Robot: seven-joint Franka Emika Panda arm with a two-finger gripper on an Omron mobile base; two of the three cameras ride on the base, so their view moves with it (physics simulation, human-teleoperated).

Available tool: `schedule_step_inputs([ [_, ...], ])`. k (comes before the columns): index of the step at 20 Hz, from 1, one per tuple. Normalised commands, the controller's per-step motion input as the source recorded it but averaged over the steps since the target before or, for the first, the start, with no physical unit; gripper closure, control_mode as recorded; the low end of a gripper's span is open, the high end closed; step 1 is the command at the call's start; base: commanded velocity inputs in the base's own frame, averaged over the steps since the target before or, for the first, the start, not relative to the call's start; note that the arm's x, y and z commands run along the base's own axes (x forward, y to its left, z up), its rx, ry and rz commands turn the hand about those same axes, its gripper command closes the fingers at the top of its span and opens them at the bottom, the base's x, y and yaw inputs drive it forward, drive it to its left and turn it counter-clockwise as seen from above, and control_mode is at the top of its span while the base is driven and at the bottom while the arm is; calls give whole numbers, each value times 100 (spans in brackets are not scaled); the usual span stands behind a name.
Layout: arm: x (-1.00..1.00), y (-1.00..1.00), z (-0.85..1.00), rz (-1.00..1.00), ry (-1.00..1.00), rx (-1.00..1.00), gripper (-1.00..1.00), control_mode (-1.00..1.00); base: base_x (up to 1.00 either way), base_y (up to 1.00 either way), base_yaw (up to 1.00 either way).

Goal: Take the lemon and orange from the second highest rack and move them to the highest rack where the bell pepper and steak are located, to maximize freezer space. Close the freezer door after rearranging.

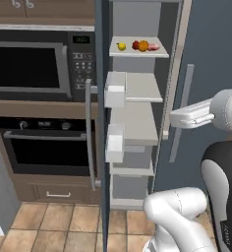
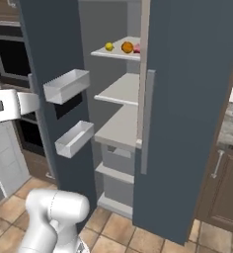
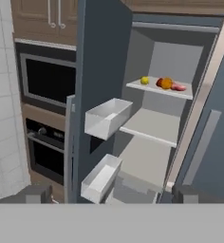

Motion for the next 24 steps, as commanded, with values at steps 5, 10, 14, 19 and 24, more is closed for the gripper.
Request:
schedule_step_inputs([
  [5,0,0,0,0,0,0,-100,100,-33,59,0],
  [10,0,0,0,0,0,0,-100,100,-16,75,0],
  [14,0,0,0,0,0,0,-100,100,-1,80,0],
  [19,0,0,0,0,0,0,-100,100,18,86,-9],
  [24,0,0,0,0,0,0,-100,100,36,77,-14],
])
